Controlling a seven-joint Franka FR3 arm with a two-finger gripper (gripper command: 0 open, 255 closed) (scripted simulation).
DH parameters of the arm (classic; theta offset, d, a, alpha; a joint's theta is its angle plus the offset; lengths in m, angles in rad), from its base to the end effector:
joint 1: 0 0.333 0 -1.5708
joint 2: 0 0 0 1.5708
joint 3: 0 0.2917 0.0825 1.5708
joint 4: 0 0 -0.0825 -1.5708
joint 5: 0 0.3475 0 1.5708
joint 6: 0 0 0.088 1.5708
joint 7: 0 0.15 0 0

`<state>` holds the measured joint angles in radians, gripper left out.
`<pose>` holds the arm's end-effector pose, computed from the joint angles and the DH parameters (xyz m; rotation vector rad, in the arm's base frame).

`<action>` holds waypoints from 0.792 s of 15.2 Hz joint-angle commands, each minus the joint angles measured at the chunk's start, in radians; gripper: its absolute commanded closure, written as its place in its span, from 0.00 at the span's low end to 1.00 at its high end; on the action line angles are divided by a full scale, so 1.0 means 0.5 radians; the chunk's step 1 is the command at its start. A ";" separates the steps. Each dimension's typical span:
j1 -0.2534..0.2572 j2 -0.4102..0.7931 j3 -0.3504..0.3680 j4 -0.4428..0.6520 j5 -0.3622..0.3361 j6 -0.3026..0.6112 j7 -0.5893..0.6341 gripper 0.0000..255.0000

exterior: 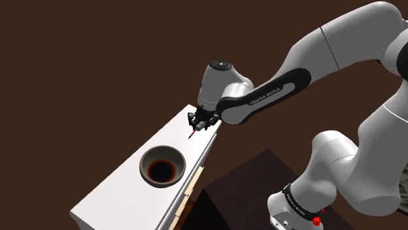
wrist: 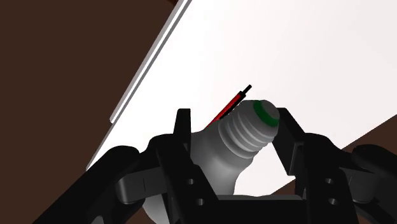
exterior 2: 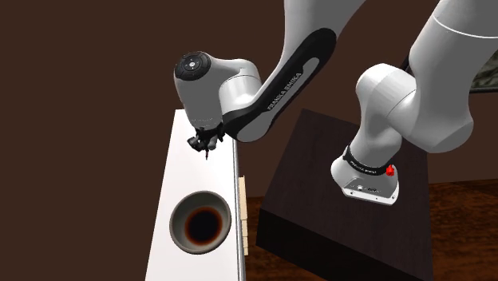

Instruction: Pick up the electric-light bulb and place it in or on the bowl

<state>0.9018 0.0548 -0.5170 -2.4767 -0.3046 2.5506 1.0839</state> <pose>0.4256 0.1665 0.2376 2.9259 -0.6642 0.2265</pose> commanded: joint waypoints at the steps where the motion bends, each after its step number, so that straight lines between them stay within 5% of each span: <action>1: 0.005 -0.058 -0.001 0.008 -0.023 -0.064 0.010 1.00; 12: 0.065 -0.259 0.072 0.084 -0.067 -0.354 0.120 1.00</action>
<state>0.9224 -0.0798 -0.4933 -2.4462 -0.3458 2.3846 1.1265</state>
